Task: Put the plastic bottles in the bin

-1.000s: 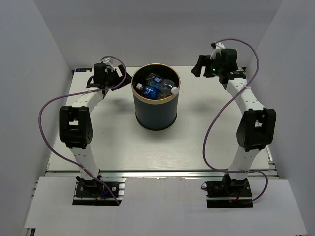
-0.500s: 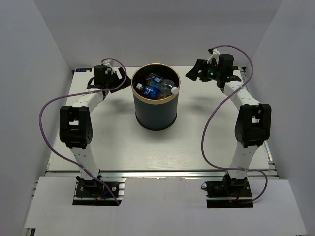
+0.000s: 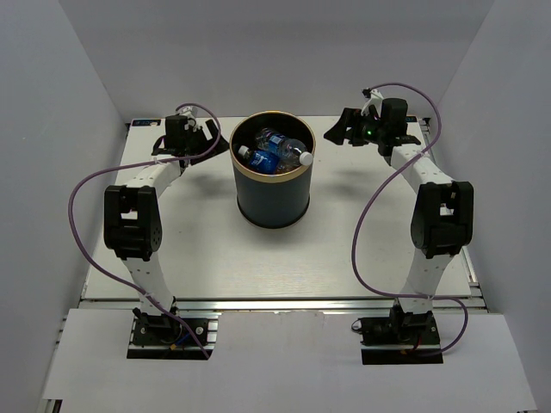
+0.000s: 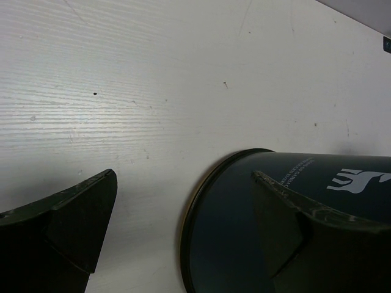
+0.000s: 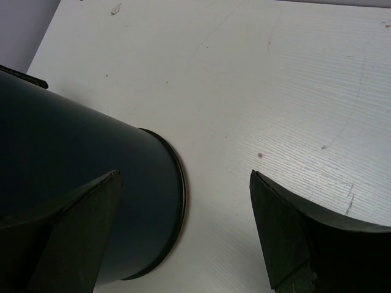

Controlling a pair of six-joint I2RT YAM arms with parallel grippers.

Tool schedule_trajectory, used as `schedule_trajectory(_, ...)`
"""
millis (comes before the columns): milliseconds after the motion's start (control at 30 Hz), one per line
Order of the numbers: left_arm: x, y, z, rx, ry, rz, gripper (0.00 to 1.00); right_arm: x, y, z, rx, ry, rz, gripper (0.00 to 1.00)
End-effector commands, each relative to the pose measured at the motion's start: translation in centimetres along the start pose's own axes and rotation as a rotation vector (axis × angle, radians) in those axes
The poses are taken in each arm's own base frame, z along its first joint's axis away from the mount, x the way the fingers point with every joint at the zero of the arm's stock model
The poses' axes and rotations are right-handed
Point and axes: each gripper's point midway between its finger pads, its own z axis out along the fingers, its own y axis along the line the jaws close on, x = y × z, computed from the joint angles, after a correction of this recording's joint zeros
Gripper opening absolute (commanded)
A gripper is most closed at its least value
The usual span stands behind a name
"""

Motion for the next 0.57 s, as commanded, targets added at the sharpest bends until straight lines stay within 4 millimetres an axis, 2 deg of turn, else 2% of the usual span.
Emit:
schedule_trajectory(0, -1.84, -0.41, -1.31, -0.007, -0.046, 0.023, 0.98, -2.86, 1.32, -0.76, -0.032, -0.069, -0.068, 0.89)
schedule_trajectory(533, -2.1, 0.16, -1.59, -0.021, -0.052, 0.02, 0.98, -2.73, 1.43, -0.7, -0.038, -0.06, -0.077, 0.89)
